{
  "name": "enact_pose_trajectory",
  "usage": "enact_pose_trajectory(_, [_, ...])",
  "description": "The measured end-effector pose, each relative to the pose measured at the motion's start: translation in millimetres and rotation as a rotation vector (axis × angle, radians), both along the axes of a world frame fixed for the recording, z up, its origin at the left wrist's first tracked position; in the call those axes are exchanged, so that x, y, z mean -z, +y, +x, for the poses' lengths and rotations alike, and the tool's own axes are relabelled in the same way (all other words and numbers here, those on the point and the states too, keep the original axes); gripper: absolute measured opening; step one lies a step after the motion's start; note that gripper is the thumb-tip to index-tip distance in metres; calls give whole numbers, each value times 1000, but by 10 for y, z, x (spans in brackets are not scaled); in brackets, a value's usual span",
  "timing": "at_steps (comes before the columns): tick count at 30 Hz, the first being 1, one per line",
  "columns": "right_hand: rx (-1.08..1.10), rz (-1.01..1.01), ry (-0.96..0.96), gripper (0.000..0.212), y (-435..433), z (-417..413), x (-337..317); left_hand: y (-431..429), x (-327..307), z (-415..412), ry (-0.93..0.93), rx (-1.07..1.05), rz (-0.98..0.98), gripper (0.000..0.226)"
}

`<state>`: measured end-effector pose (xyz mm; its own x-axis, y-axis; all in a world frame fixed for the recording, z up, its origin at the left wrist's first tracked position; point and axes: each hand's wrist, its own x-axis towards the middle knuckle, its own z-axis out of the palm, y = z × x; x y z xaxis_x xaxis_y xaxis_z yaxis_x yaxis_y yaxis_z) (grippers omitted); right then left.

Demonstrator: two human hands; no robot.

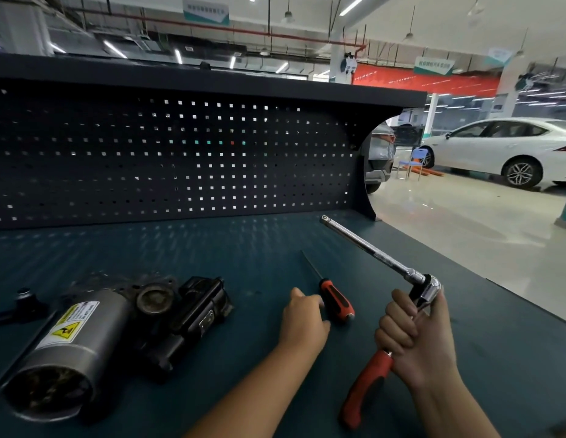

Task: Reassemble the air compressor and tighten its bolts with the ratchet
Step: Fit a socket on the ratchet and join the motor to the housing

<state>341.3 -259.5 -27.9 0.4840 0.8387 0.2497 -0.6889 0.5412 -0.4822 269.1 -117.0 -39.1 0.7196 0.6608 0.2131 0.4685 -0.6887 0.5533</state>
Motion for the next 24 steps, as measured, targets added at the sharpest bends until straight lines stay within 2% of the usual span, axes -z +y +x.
enact_pose_trajectory(3, [183, -155, -33, 62, -3, -35, -85, -4, 35, -74, -13, 10, -1, 22])
enact_pose_trajectory(5, [188, -175, -37, 63, 0, -54, -111, 12, 40, -135, -31, 6, -15, 18])
enact_pose_trajectory(9, [195, -195, -65, 61, -25, -111, -148, 26, 3, -286, -57, 35, -94, 35])
enact_pose_trajectory(13, [194, -227, -83, 60, -58, -146, -192, 42, -25, -492, 0, 54, -164, 30])
enact_pose_trajectory(19, [223, -326, -202, 63, -50, -187, -386, 90, -90, -881, 203, 102, -106, 15])
enact_pose_trajectory(21, [237, -374, -296, 60, -40, -213, -477, 128, -103, -1034, 118, 102, -217, 5])
enact_pose_trajectory(24, [202, -433, -414, 62, -67, -246, -580, 183, -214, -1280, -279, 144, -614, 6])
